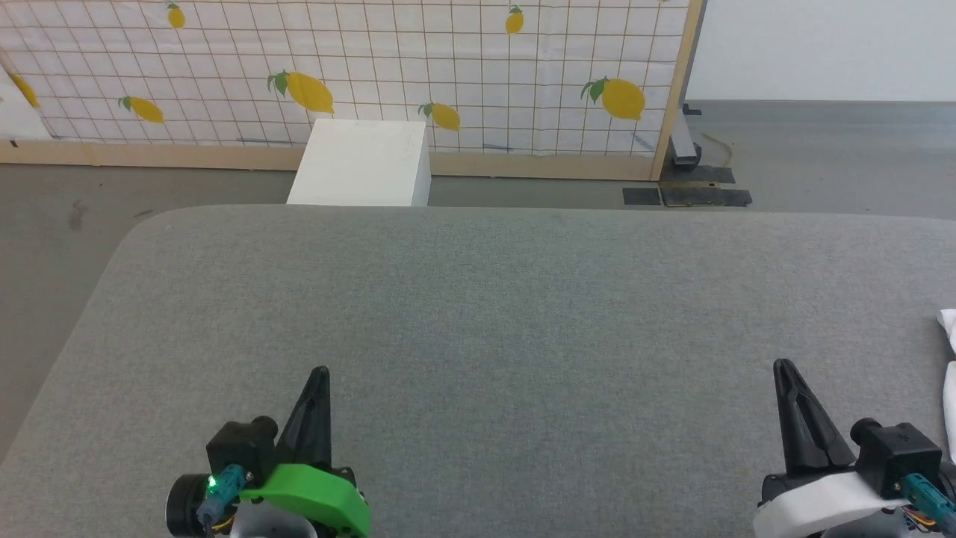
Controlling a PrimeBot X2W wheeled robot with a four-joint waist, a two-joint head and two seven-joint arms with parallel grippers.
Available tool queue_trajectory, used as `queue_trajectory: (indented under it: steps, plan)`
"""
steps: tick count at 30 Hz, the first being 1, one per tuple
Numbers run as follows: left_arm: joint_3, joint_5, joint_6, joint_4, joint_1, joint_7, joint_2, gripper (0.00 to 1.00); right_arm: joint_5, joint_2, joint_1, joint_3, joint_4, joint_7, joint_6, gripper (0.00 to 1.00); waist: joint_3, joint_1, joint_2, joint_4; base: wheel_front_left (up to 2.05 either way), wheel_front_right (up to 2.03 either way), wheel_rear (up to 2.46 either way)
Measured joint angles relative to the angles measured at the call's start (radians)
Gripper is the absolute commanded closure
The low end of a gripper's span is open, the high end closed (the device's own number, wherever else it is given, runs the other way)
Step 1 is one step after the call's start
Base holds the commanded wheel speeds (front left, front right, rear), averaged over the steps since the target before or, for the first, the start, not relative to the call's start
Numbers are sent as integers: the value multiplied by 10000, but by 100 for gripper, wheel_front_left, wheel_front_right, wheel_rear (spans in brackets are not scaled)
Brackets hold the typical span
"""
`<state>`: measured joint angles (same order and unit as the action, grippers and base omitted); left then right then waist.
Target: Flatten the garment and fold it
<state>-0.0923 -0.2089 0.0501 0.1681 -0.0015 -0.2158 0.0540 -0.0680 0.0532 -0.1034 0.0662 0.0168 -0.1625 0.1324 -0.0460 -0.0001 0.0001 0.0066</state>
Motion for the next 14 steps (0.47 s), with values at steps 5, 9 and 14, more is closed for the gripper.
queue_trajectory:
  steps: [5, 9, 14]
  plan:
    - [48, 71, -27, -77, -1, 113, 0, 100, 40, 0, 11, -29, -2, 56, 0, 100, 21, 0, 0, -3, 0, 0, 0]
    - [88, 104, -54, -148, -1, 205, 0, 100, 59, 0, 25, -52, -4, 132, 0, 100, 39, 0, 0, -6, 0, 0, 0]
    - [127, 245, -79, -211, -1, 293, 0, 100, 73, 0, 77, -79, -8, 219, 0, 100, 61, 0, 0, -9, 0, 0, 0]
